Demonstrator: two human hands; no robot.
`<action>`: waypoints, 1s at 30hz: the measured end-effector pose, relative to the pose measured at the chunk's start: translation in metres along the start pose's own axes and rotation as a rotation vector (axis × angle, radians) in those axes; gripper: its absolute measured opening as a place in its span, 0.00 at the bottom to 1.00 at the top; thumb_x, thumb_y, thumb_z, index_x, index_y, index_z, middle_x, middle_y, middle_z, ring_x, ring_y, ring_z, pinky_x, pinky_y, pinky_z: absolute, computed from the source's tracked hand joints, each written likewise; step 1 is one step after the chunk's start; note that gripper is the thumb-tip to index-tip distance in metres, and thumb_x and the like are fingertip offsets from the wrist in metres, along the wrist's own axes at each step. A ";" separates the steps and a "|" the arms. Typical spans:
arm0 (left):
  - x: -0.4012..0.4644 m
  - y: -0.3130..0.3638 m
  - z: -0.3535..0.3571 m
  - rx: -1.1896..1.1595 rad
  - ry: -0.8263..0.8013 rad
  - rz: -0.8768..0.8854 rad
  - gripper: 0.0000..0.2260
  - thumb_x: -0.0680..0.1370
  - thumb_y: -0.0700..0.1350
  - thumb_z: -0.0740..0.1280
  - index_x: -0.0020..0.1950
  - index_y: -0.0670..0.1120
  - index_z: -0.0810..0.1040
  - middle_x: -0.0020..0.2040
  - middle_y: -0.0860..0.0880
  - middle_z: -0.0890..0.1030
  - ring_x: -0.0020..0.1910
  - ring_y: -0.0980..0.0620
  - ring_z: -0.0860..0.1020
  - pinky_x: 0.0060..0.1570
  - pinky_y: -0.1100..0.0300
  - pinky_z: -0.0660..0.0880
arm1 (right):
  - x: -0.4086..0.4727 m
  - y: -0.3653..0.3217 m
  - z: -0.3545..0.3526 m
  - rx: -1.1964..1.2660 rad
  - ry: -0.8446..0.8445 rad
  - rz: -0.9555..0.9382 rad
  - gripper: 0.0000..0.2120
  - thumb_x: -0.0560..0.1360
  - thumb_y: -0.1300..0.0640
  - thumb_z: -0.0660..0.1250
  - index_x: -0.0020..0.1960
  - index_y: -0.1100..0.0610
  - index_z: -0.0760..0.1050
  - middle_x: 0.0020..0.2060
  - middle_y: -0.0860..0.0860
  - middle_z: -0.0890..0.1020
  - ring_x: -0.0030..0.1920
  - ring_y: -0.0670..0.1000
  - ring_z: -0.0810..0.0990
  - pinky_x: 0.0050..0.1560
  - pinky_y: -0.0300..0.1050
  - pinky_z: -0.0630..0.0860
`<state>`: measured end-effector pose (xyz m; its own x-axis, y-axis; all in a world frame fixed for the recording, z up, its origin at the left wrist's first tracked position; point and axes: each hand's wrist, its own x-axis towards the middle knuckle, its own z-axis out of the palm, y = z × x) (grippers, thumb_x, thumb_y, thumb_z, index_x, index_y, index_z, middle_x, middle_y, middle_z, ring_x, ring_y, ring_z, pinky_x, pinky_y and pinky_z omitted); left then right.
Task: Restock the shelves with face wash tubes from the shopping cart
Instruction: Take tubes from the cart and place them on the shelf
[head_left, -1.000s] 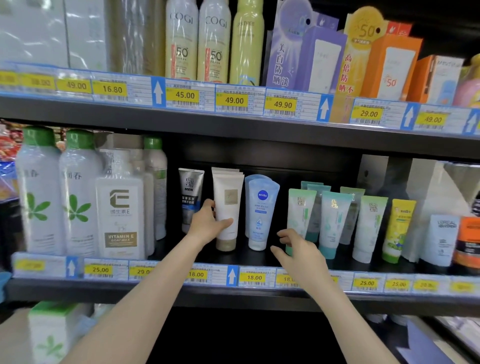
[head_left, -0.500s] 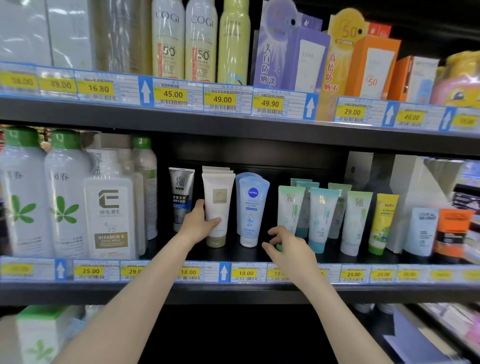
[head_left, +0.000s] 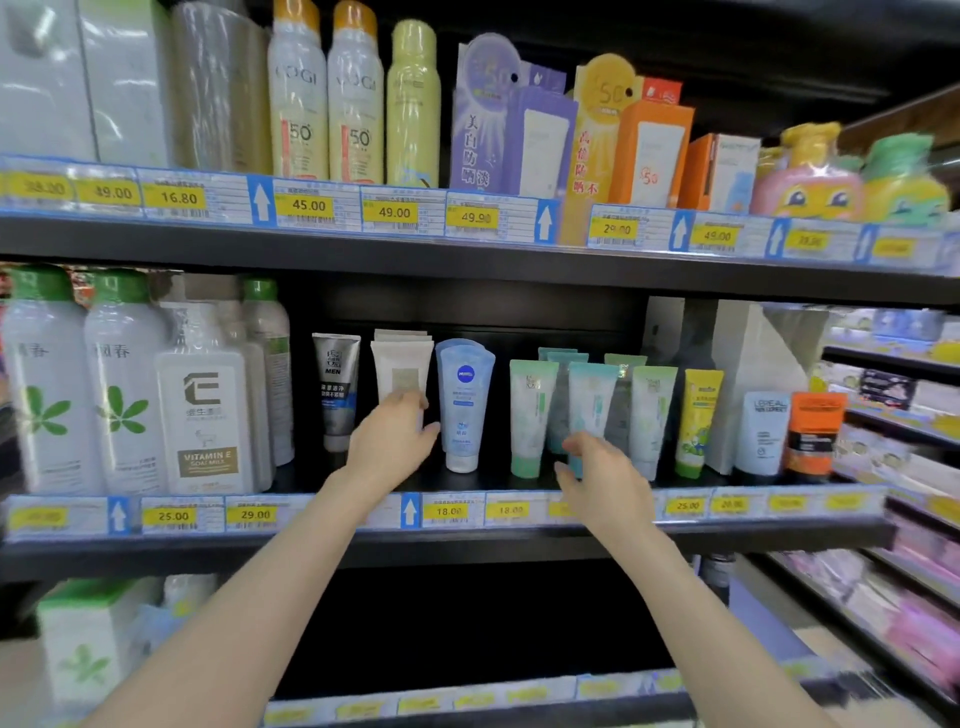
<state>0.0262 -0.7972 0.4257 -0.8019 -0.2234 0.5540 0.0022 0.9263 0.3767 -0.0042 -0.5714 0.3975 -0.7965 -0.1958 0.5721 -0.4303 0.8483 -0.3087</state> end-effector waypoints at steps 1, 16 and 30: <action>-0.005 0.014 0.001 0.024 0.008 0.052 0.15 0.78 0.49 0.62 0.62 0.44 0.71 0.59 0.45 0.76 0.56 0.45 0.75 0.51 0.51 0.74 | -0.006 0.011 -0.007 -0.026 0.011 0.009 0.16 0.79 0.53 0.60 0.64 0.56 0.70 0.57 0.52 0.78 0.56 0.54 0.76 0.46 0.46 0.74; -0.184 0.272 0.116 0.085 -0.278 0.719 0.17 0.80 0.52 0.56 0.66 0.47 0.68 0.64 0.48 0.71 0.66 0.47 0.66 0.64 0.50 0.60 | -0.217 0.196 -0.135 -0.425 -0.108 0.450 0.17 0.76 0.52 0.59 0.63 0.56 0.68 0.58 0.55 0.75 0.59 0.58 0.73 0.53 0.50 0.72; -0.337 0.417 0.249 -0.166 -0.767 1.067 0.16 0.79 0.45 0.59 0.68 0.47 0.68 0.64 0.48 0.73 0.64 0.48 0.70 0.63 0.51 0.66 | -0.424 0.329 -0.176 -0.399 -0.254 1.088 0.17 0.77 0.50 0.60 0.62 0.57 0.70 0.58 0.55 0.77 0.58 0.56 0.75 0.54 0.47 0.74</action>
<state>0.1485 -0.2599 0.2108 -0.4933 0.8644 0.0969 0.8669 0.4793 0.1371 0.2669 -0.1225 0.1868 -0.7427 0.6692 -0.0256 0.6521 0.7140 -0.2549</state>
